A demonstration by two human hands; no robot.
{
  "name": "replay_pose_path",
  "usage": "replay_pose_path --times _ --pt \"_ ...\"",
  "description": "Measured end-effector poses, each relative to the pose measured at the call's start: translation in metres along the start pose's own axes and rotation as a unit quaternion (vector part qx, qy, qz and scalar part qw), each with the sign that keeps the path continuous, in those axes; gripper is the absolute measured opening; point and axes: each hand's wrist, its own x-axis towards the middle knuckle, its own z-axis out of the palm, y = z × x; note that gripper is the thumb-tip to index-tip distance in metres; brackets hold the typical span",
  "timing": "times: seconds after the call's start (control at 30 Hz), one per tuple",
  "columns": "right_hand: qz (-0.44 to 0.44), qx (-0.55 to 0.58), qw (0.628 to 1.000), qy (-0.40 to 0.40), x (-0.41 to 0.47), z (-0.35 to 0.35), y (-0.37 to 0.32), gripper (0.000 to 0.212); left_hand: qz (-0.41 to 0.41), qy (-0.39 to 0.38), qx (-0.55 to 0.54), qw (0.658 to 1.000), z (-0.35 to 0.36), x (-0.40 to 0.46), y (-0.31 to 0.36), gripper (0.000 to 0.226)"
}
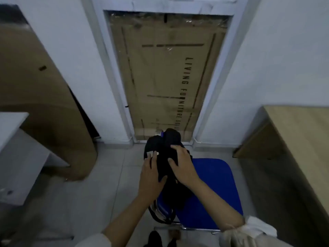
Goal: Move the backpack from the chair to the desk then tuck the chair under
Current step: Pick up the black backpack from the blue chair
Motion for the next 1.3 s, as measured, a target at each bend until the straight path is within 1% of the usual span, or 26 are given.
replay_pose_path --times 0.07,0.1,0.17,0.23,0.27,0.3,0.37,0.4,0.43,0.47,0.53,0.6,0.67,0.7,0.8,0.9,0.93,1.0,1.03,1.1,1.23,1.3 --pt "-0.038 -0.03 0.998 -0.03 0.026 0.006 -0.002 0.044 -0.033 0.034 -0.041 0.998 0.007 0.004 -0.002 0.092" --pt "-0.06 -0.063 0.995 -0.045 0.032 0.006 -0.003 0.041 -0.034 0.037 -0.047 0.998 0.009 0.002 0.001 0.089" --pt "-0.125 -0.133 0.976 -0.116 0.059 0.015 -0.01 0.031 -0.041 0.043 -0.058 0.997 0.01 0.004 -0.001 0.078" --pt "-0.183 -0.219 0.938 -0.197 0.081 0.024 -0.013 0.033 -0.028 0.051 -0.065 0.996 0.01 0.005 -0.004 0.067" --pt "-0.197 -0.264 0.915 -0.234 0.095 0.03 -0.015 0.037 -0.024 0.062 -0.064 0.996 0.008 0.006 -0.006 0.066" --pt "-0.196 -0.307 0.897 -0.251 0.104 0.031 -0.016 0.04 -0.019 0.061 -0.071 0.995 0.007 0.006 -0.004 0.066" --pt "-0.196 -0.376 0.869 -0.256 0.122 0.034 -0.02 0.043 -0.012 0.064 -0.082 0.995 0.006 0.006 -0.005 0.073" --pt "-0.204 -0.406 0.857 -0.244 0.13 0.035 -0.022 0.042 -0.013 0.065 -0.085 0.994 0.005 0.006 -0.006 0.078" --pt "-0.214 -0.43 0.849 -0.22 0.137 0.033 -0.023 0.04 -0.013 0.06 -0.087 0.994 0.004 0.006 -0.005 0.082" --pt "-0.225 -0.438 0.85 -0.188 0.144 0.032 -0.022 0.037 -0.016 0.058 -0.088 0.994 0.002 0.007 -0.005 0.084" --pt "-0.213 -0.417 0.877 -0.105 0.154 0.025 -0.019 0.031 -0.016 0.052 -0.092 0.994 0.0 0.008 -0.004 0.085" --pt "-0.162 -0.372 0.913 -0.039 0.162 0.018 -0.014 0.03 -0.021 0.053 -0.094 0.994 -0.001 0.01 -0.006 0.083" --pt "-0.089 -0.337 0.937 0.002 0.162 0.009 -0.001 0.029 -0.021 0.052 -0.094 0.994 -0.002 0.011 -0.007 0.082" --pt "-0.051 -0.324 0.945 0.004 0.159 0.005 0.007 0.029 -0.023 0.053 -0.094 0.994 -0.002 0.01 -0.008 0.082" --pt "0.034 -0.288 0.956 -0.03 0.136 -0.004 0.041 0.03 -0.018 0.059 -0.094 0.994 -0.002 0.007 -0.009 0.081" --pt "0.094 -0.247 0.959 -0.106 0.096 0.0 0.071 0.037 -0.01 0.059 -0.096 0.994 -0.001 0.007 -0.009 0.081" --pt "0.109 -0.217 0.963 -0.12 0.08 0.005 0.076 0.037 -0.008 0.061 -0.096 0.993 -0.001 0.007 -0.01 0.081" --pt "0.138 -0.108 0.98 -0.093 0.048 0.016 0.082 0.035 -0.006 0.062 -0.095 0.994 -0.001 0.007 -0.011 0.081" --pt "0.155 -0.064 0.983 -0.07 0.032 0.021 0.082 0.034 -0.002 0.059 -0.093 0.994 0.0 0.006 -0.01 0.081" --pt "0.18 -0.006 0.982 -0.053 0.01 0.032 0.079 0.031 -0.001 0.056 -0.087 0.995 0.0 0.005 -0.01 0.081" --pt "0.235 0.112 0.965 -0.037 -0.009 0.035 0.059 0.052 -0.002 0.062 -0.041 0.997 -0.001 0.004 -0.009 0.083" --pt "0.25 0.114 0.961 -0.043 -0.014 0.032 0.052 0.054 0.002 0.069 -0.004 0.998 0.0 0.0 -0.007 0.082"
